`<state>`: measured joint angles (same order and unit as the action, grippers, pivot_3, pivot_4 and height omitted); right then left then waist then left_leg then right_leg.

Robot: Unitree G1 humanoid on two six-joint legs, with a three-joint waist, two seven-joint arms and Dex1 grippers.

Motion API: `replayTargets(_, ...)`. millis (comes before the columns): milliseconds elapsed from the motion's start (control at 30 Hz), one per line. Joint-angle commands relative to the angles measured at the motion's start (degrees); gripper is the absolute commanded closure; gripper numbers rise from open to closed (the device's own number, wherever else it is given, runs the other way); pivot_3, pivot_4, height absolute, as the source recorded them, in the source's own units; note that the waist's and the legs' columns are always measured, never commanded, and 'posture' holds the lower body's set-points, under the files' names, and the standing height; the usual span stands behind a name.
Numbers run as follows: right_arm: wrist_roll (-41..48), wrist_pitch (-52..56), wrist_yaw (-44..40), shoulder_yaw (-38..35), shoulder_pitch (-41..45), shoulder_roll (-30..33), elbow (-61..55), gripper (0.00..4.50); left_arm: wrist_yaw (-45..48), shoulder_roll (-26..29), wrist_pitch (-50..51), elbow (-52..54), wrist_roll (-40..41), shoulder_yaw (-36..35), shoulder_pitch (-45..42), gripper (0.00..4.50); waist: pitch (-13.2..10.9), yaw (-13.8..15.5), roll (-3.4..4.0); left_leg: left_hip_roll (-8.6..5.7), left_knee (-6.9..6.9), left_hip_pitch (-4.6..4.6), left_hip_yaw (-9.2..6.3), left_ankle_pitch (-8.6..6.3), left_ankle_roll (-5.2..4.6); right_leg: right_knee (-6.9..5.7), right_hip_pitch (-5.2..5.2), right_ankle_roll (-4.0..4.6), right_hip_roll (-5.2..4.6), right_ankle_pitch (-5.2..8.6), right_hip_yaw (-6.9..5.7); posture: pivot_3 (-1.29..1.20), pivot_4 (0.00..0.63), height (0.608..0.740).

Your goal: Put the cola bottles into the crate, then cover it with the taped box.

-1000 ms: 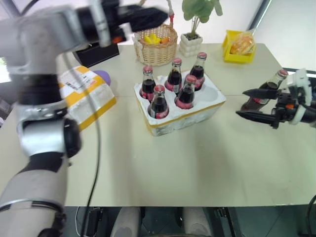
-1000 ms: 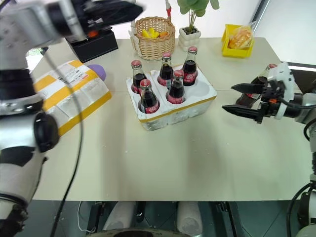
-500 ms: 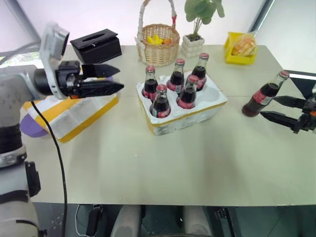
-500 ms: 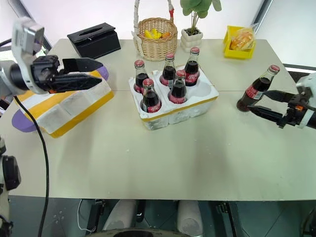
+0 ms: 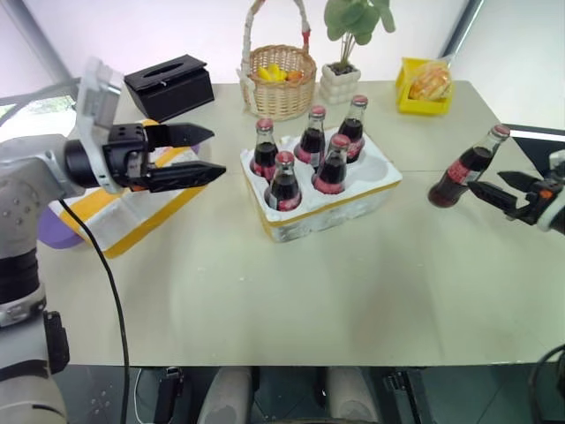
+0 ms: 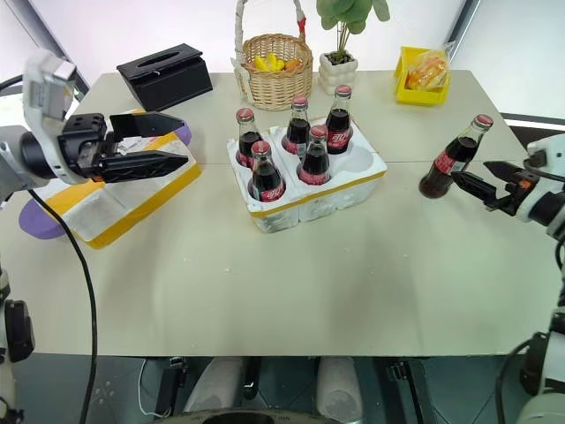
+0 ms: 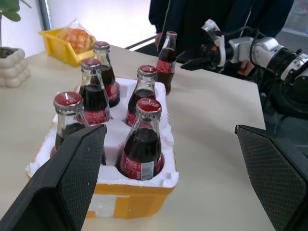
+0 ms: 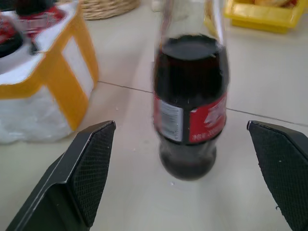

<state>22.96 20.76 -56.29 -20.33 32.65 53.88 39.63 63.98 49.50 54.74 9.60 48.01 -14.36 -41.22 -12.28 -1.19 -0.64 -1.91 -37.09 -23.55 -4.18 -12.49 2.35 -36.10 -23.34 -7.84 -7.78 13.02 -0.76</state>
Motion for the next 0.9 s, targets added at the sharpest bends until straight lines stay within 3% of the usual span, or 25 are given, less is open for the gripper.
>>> replayTargets(33,-0.59,-1.32,0.17,-0.03,3.22,-0.25,2.82,0.0,-1.74,0.91,0.38,2.48,2.35,-2.26,-0.31,0.02,0.0,0.04,0.0,0.01,0.01,0.0,0.0,0.0,0.0,0.0,0.0,0.0,0.01,0.0,0.0,0.0,0.15,0.74)
replayTargets(700,-4.1,-6.87,3.36,2.18,15.38,-7.72,15.98,0.0,-7.42,2.16,2.31,7.73,9.41,-4.09,4.26,0.02,0.0,-1.38,-0.01,0.2,0.03,0.14,0.44,-0.02,-0.03,0.02,-0.04,0.11,0.16,-0.06,0.34,0.0,0.15,0.74)
replayTargets(833,-4.21,-7.72,3.17,2.06,15.89,-8.19,16.86,1.72,-7.64,2.71,2.31,8.21,10.21,-3.98,4.63,0.0,0.0,-1.5,-0.01,0.22,0.04,0.15,0.46,-0.02,-0.03,0.02,-0.05,0.11,0.18,-0.06,0.34,0.0,0.15,0.74)
replayTargets(900,-4.55,-8.12,2.69,2.38,15.79,-8.45,16.75,1.84,-7.88,2.78,2.62,8.49,11.11,-4.05,4.5,0.0,0.0,-1.57,-0.02,0.27,0.07,0.19,0.54,-0.02,-0.03,0.03,-0.06,0.13,0.23,-0.06,0.41,0.0,0.15,0.74)
